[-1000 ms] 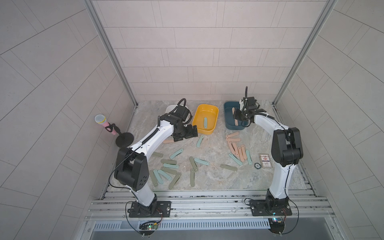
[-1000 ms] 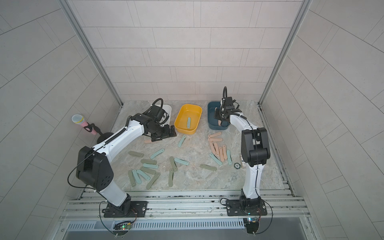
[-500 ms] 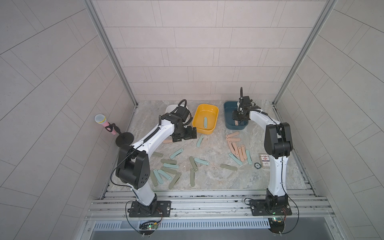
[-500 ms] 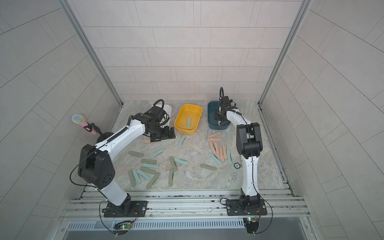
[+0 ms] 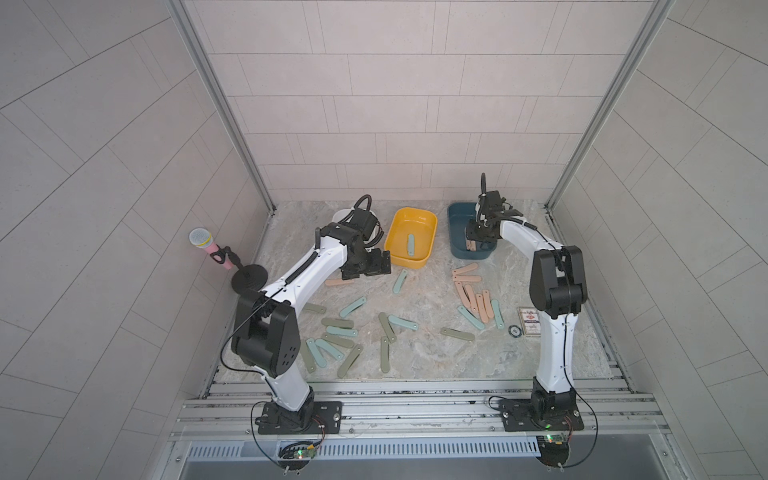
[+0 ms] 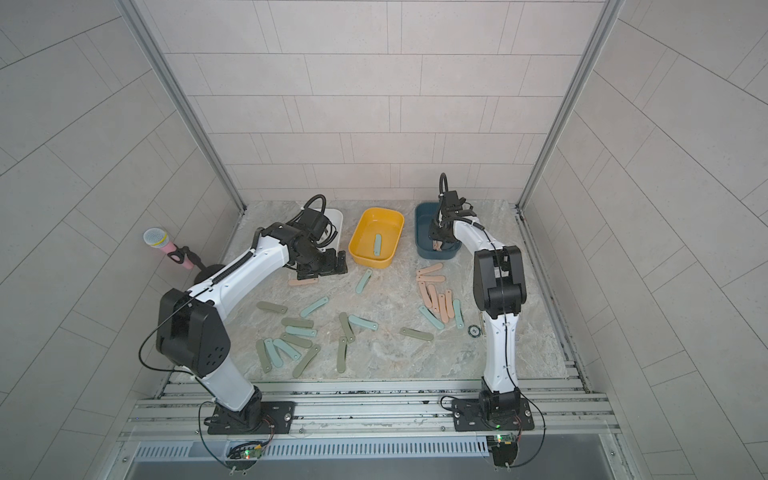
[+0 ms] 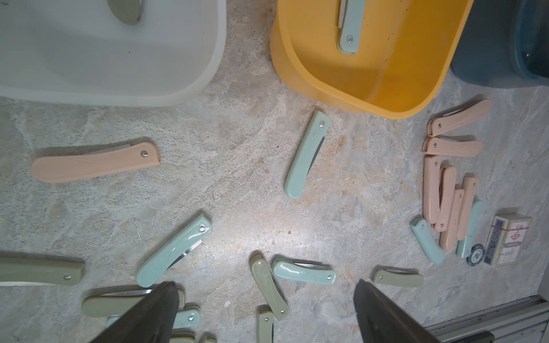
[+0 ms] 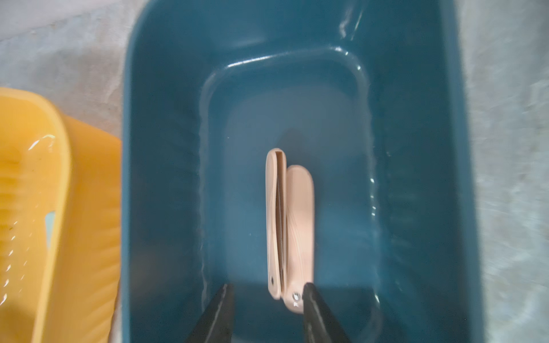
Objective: Place the fruit knives into the storage box by color
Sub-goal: Place the fruit knife in the storage box, then pick up the fruit knife from the center of the board.
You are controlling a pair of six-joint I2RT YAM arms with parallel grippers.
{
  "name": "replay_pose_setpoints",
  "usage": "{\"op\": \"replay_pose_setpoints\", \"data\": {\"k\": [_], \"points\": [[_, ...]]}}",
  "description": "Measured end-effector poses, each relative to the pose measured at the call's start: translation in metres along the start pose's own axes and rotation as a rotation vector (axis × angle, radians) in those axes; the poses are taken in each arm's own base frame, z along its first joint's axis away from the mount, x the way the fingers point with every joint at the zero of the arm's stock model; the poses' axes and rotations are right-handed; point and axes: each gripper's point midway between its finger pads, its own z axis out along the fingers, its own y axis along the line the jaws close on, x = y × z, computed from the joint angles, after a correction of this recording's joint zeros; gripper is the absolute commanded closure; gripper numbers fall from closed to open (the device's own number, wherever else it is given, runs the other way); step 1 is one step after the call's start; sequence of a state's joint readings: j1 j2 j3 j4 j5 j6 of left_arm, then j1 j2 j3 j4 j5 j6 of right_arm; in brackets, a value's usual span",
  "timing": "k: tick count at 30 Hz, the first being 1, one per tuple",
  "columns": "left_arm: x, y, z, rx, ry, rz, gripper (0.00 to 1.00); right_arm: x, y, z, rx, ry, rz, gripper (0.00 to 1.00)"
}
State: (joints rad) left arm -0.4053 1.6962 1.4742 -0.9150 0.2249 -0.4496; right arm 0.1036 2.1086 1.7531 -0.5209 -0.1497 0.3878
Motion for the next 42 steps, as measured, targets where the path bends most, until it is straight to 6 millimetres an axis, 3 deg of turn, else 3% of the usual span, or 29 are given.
{"op": "replay_pose_setpoints", "data": {"k": [4, 7, 11, 17, 21, 31, 38, 42], "points": [[0.003, 0.003, 0.010, -0.020, 0.032, 0.056, 0.00, -0.005, 0.011, -0.060, -0.017, -0.081, -0.007, 0.43], [0.010, 0.007, 0.030, -0.055, 0.089, 0.099, 0.00, 0.001, 0.027, -0.107, -0.056, -0.149, -0.027, 0.32], [0.021, 0.006, 0.053, -0.109, 0.150, 0.173, 0.01, 0.029, 0.038, -0.138, -0.099, -0.168, -0.052, 0.15], [0.022, -0.019, 0.070, -0.162, 0.153, 0.304, 0.05, 0.086, 0.031, -0.129, -0.092, -0.075, -0.079, 0.06], [0.021, -0.029, 0.084, -0.203, 0.159, 0.361, 0.09, 0.106, 0.028, -0.125, -0.092, -0.036, -0.086, 0.05], [0.016, -0.023, 0.120, -0.299, 0.204, 0.390, 0.27, 0.109, 0.029, -0.137, -0.111, -0.056, -0.093, 0.04], [0.005, -0.026, 0.138, -0.318, 0.209, 0.393, 0.32, 0.109, 0.030, -0.137, -0.115, -0.058, -0.093, 0.04], [-0.002, -0.031, 0.146, -0.315, 0.203, 0.390, 0.43, 0.111, 0.029, -0.136, -0.113, -0.053, -0.093, 0.04]]}}
